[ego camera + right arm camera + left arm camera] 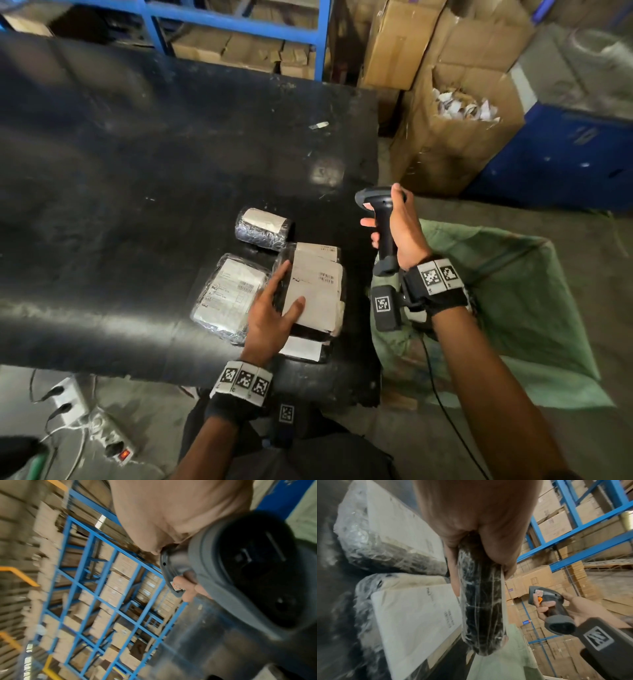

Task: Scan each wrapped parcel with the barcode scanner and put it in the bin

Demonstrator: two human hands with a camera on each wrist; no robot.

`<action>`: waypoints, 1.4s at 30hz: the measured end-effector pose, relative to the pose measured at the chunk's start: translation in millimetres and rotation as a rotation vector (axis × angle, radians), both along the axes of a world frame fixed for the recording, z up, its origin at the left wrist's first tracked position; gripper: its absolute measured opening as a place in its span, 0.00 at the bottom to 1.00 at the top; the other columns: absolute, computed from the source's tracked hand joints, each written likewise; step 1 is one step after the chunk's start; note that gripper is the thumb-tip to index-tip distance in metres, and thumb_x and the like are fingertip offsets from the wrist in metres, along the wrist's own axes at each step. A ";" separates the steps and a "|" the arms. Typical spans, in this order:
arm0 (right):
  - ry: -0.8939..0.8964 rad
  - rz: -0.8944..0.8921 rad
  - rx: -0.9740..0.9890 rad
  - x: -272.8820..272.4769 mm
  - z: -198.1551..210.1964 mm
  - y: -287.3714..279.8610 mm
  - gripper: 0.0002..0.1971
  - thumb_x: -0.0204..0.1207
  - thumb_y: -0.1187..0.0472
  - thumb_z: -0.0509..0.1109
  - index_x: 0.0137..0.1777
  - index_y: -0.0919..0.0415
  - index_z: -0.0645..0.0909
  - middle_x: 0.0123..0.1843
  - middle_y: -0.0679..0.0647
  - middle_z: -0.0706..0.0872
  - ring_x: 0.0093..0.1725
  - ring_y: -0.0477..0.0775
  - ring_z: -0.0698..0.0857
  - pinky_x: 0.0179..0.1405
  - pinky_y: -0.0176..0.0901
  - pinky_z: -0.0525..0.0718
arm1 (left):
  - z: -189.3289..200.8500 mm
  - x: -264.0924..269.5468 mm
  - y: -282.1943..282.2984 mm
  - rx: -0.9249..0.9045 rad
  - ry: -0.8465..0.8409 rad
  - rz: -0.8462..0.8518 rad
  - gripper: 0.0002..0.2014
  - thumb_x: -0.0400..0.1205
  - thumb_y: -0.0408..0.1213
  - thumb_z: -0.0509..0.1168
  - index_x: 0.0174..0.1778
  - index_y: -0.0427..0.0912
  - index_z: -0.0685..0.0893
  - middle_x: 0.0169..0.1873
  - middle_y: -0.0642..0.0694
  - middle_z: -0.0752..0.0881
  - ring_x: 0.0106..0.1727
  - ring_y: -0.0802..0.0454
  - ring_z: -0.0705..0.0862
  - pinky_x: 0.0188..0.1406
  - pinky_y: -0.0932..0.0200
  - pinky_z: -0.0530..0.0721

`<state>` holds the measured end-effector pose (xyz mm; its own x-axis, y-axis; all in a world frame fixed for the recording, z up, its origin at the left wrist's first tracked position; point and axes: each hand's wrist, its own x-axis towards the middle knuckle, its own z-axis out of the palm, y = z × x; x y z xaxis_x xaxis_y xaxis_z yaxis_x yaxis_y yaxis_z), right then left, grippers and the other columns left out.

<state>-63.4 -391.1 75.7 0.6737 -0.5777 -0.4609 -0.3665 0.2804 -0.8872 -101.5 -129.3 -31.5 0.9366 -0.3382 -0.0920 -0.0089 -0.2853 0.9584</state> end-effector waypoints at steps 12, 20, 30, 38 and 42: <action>-0.299 0.255 -0.132 -75.6 88.9 73.0 0.21 0.86 0.42 0.53 0.73 0.50 0.69 0.48 0.69 0.85 0.20 0.48 0.83 0.14 0.36 0.78 | 67.0 46.4 -20.2 -0.076 -0.391 0.295 0.36 0.80 0.36 0.75 0.84 0.57 0.69 0.55 0.39 0.77 0.54 0.73 0.76 0.58 0.86 0.68; -0.327 0.290 -0.186 -84.2 95.8 81.4 0.29 0.82 0.35 0.54 0.71 0.56 0.74 0.36 0.56 0.82 0.23 0.55 0.78 0.22 0.38 0.76 | 77.4 47.6 -18.4 -0.120 -0.465 0.393 0.35 0.80 0.35 0.75 0.83 0.54 0.71 0.49 0.36 0.76 0.48 0.70 0.75 0.53 0.84 0.70; -0.341 0.211 -0.157 -83.1 95.9 86.6 0.22 0.79 0.35 0.56 0.70 0.39 0.71 0.50 0.63 0.90 0.40 0.71 0.86 0.24 0.45 0.81 | 77.5 43.3 -14.6 -0.104 -0.441 0.414 0.36 0.80 0.38 0.75 0.83 0.60 0.68 0.48 0.37 0.75 0.45 0.59 0.75 0.54 0.74 0.74; -0.118 0.025 -0.269 -49.6 36.0 66.4 0.11 0.87 0.43 0.54 0.67 0.36 0.69 0.52 0.46 0.87 0.42 0.56 0.89 0.21 0.42 0.80 | 70.5 38.5 0.3 -0.028 -0.402 0.413 0.36 0.80 0.39 0.75 0.83 0.58 0.69 0.48 0.36 0.77 0.47 0.75 0.74 0.51 0.67 0.73; -0.018 -0.023 -0.260 -4.6 -8.2 46.0 0.20 0.86 0.41 0.55 0.75 0.43 0.66 0.58 0.51 0.85 0.45 0.54 0.89 0.20 0.38 0.78 | 73.7 33.6 7.6 -0.013 -0.373 0.416 0.35 0.80 0.38 0.75 0.83 0.58 0.70 0.50 0.38 0.76 0.46 0.55 0.78 0.52 0.67 0.76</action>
<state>-68.0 -345.1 67.4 0.6660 -0.6903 -0.2827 -0.3460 0.0499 -0.9369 -67.9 -121.7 42.3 0.9597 0.0684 0.2725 -0.2368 -0.3254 0.9154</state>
